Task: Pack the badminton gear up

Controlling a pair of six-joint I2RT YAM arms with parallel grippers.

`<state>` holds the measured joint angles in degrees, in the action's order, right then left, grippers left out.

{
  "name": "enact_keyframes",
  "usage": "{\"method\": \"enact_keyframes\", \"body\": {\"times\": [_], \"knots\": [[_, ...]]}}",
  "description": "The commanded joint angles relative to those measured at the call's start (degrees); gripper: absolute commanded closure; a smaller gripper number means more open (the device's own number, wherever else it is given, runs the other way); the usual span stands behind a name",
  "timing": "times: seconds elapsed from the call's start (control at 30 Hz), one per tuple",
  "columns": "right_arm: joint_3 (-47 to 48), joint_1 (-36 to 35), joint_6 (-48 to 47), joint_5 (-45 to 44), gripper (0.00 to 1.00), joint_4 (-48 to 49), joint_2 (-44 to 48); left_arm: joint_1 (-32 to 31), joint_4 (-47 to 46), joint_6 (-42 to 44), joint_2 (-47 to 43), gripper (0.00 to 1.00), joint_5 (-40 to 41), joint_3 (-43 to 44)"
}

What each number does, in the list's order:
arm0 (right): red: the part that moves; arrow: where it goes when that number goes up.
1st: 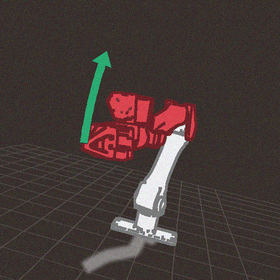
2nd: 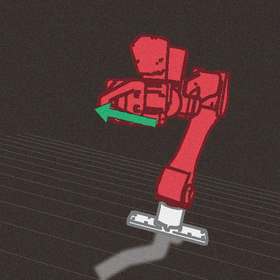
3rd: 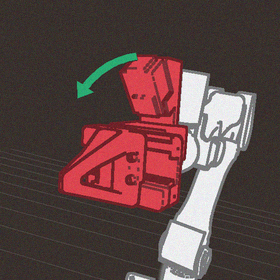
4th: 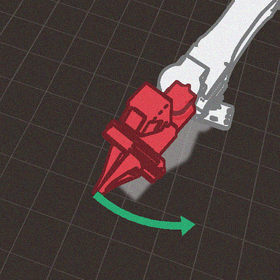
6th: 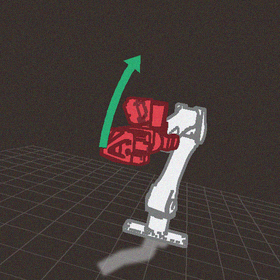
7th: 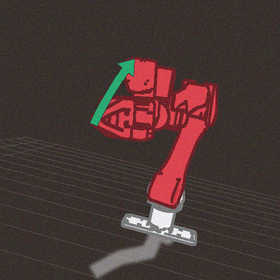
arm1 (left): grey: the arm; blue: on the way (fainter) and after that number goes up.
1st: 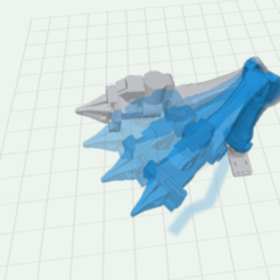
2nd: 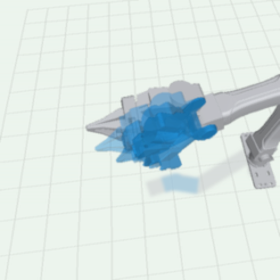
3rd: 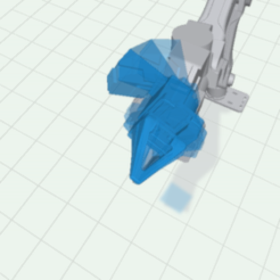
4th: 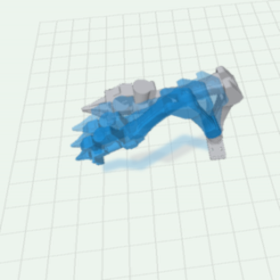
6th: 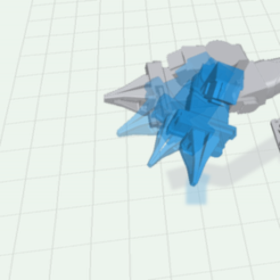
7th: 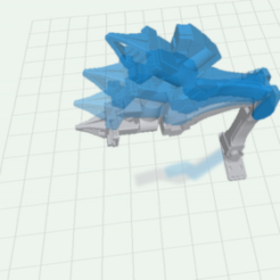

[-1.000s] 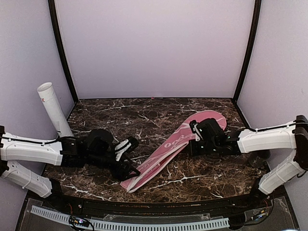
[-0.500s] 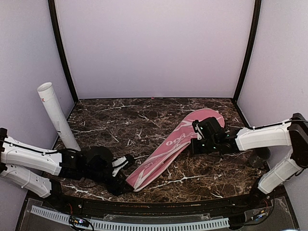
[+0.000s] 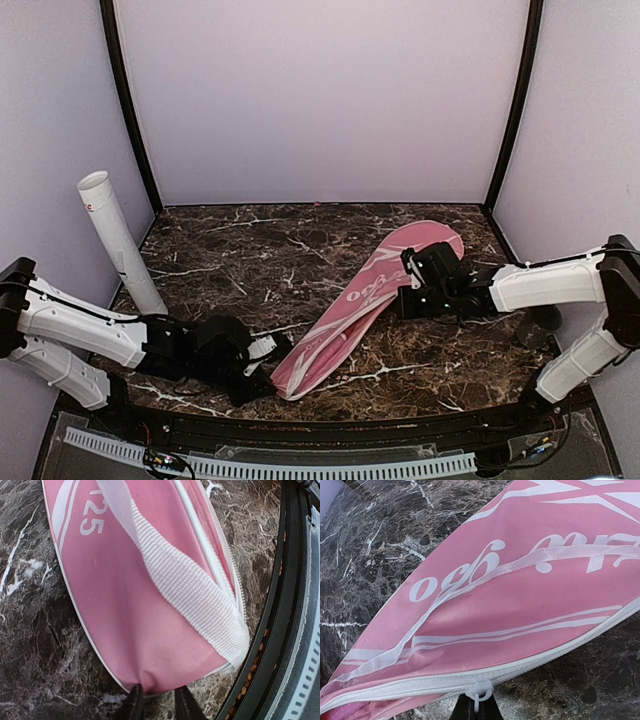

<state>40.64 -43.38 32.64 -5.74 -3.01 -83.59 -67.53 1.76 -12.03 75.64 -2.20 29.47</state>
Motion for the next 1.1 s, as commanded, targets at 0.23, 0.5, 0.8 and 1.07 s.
{"method": "enact_keyframes", "body": {"times": [0.23, 0.5, 0.8, 1.07], "knots": [[2.4, -3.8, -11.4, 9.6, 1.0, -3.1, -1.9, -0.6, -3.5, 1.1, 4.8, 0.94, -0.2, 2.3], [4.5, -14.5, -11.8, 14.1, 1.0, -5.3, -4.8, -0.7, -5.8, 0.6, 7.1, 0.97, -1.0, 3.1], [13.3, -27.3, -11.8, 19.6, 1.0, -6.5, -16.6, -0.8, -7.3, -0.8, 9.0, 0.97, -1.1, 4.1], [18.8, -32.8, -9.7, 24.1, 1.0, -2.5, -24.0, -0.8, -10.4, -3.2, 8.5, 0.97, -1.0, 2.7]]}}
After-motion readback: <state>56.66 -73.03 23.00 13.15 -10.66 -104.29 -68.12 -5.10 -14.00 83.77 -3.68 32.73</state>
